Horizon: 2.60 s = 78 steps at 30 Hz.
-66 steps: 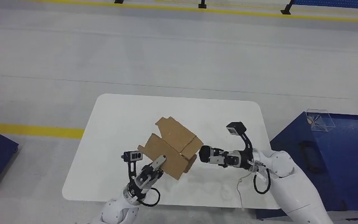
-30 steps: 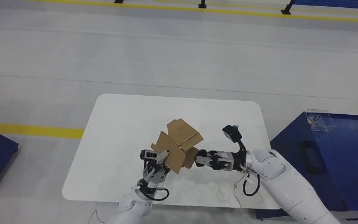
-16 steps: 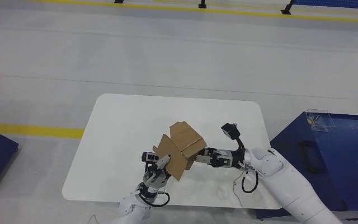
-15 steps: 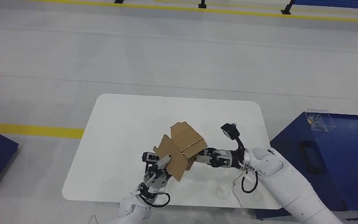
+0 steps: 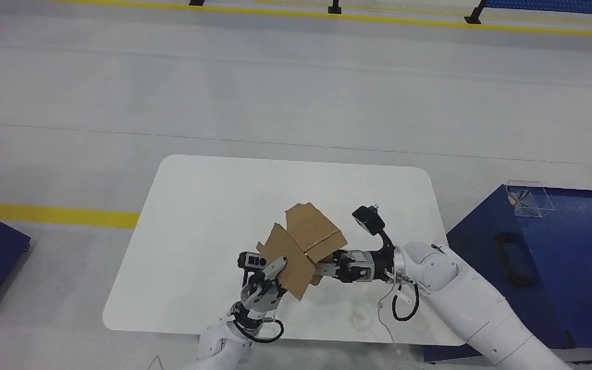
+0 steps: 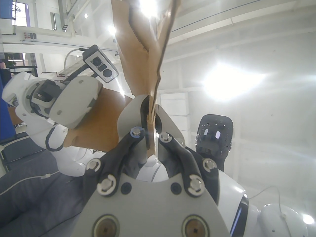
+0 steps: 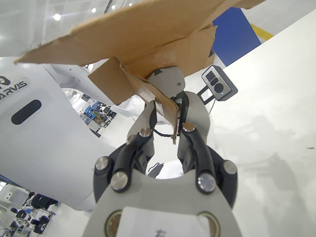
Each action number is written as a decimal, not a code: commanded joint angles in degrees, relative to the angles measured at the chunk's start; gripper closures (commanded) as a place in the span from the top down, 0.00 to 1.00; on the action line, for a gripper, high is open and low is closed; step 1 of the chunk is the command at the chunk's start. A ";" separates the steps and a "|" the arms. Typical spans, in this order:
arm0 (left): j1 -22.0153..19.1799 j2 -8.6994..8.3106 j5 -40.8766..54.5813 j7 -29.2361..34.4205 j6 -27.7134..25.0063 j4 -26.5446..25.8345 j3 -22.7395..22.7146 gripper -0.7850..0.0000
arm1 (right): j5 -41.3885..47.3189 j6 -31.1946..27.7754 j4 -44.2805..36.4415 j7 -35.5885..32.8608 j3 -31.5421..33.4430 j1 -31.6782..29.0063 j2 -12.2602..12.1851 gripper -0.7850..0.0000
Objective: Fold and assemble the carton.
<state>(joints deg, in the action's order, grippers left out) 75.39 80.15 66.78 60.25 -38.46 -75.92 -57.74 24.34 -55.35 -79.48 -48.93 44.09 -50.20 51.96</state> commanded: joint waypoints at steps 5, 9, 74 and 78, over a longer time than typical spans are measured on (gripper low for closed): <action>-0.40 0.38 -0.06 -0.68 -1.20 1.20 -0.87 0.00 | 1.06 -1.01 0.07 1.01 -0.68 -0.01 -0.91 0.00; -0.68 0.69 -1.28 -2.35 -3.37 2.30 -1.32 1.00 | 1.65 -1.14 -0.67 1.14 -1.03 0.06 -1.57 0.00; 7.66 -8.92 -57.01 5.90 15.49 -25.23 -27.21 1.00 | 8.53 23.46 -14.34 -23.46 8.51 -3.88 -8.68 0.00; 8.67 -9.61 -60.01 6.90 19.70 -27.63 -28.01 1.00 | 8.36 23.68 -14.22 -23.68 8.69 -3.85 -8.57 0.00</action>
<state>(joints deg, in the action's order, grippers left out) 83.93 70.67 7.67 67.40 -19.79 -103.17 -85.69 32.91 -31.73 -93.67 -72.56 52.79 -54.04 43.36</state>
